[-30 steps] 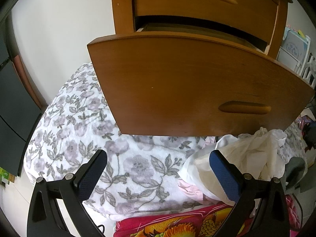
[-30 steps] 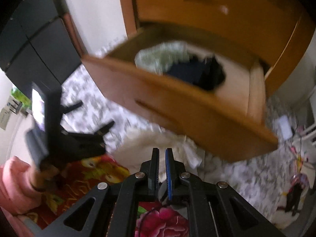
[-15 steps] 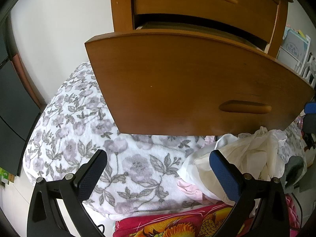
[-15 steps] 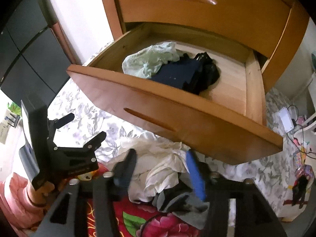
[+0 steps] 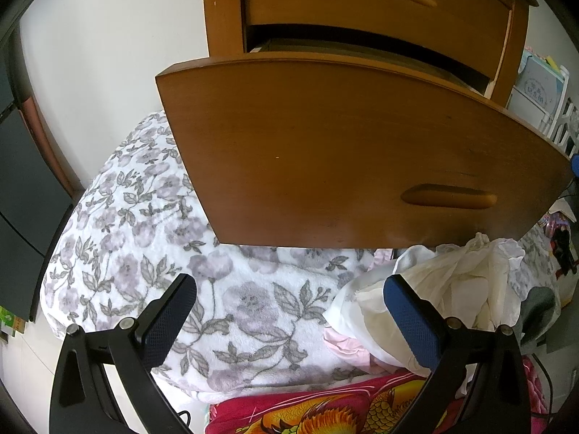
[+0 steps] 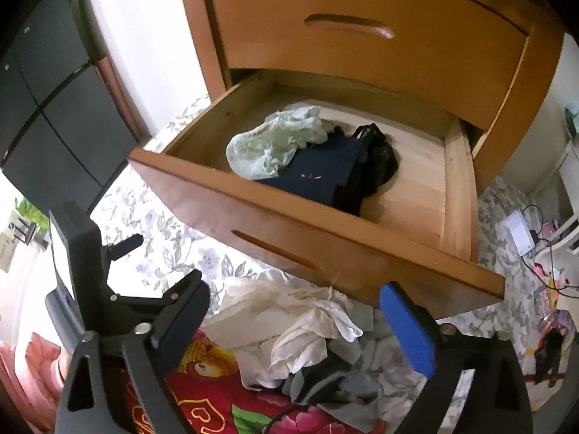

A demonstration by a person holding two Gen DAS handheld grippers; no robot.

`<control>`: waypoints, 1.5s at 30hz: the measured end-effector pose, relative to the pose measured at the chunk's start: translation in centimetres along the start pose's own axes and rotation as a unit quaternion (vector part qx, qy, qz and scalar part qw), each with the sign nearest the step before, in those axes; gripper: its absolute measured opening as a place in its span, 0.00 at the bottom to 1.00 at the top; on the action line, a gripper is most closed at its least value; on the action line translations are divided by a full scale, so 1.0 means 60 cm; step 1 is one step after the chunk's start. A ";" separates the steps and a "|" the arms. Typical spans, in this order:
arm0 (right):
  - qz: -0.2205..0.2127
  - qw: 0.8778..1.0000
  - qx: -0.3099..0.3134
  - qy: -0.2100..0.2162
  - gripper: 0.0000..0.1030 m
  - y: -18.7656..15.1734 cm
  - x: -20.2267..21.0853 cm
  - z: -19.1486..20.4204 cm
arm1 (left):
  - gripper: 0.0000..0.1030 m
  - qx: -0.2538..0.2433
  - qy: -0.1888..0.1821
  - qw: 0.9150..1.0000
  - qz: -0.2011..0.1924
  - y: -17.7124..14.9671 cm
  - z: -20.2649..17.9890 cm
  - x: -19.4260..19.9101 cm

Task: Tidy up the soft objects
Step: 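Move the open right tool back into the drawer toward the pale green lace cloth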

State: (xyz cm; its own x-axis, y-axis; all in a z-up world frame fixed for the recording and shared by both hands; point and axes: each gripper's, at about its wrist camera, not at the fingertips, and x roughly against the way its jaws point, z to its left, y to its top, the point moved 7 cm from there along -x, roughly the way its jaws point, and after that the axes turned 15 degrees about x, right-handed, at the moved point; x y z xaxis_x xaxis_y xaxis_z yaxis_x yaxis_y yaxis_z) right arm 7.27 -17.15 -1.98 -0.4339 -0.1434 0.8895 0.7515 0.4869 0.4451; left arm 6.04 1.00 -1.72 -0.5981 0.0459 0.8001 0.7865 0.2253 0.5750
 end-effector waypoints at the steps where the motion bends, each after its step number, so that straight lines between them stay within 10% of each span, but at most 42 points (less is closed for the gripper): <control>1: -0.003 1.000 -0.004 0.000 1.00 0.001 0.001 -0.003 | 1.00 0.001 0.000 1.000 0.000 0.000 -0.001 0.000; 45: -0.026 0.999 -0.029 -0.008 1.00 0.189 -0.068 -0.072 | 1.00 0.009 -0.022 0.999 -0.039 0.010 0.001 0.020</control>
State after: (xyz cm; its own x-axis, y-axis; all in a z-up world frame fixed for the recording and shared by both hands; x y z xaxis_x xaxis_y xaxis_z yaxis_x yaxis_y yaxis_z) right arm 19.73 -14.78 -0.09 -0.4806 -0.1532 0.8635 0.7554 0.4278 0.4963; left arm 5.76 1.25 -0.42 -0.6635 0.0711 0.7448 0.7350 0.2478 0.6312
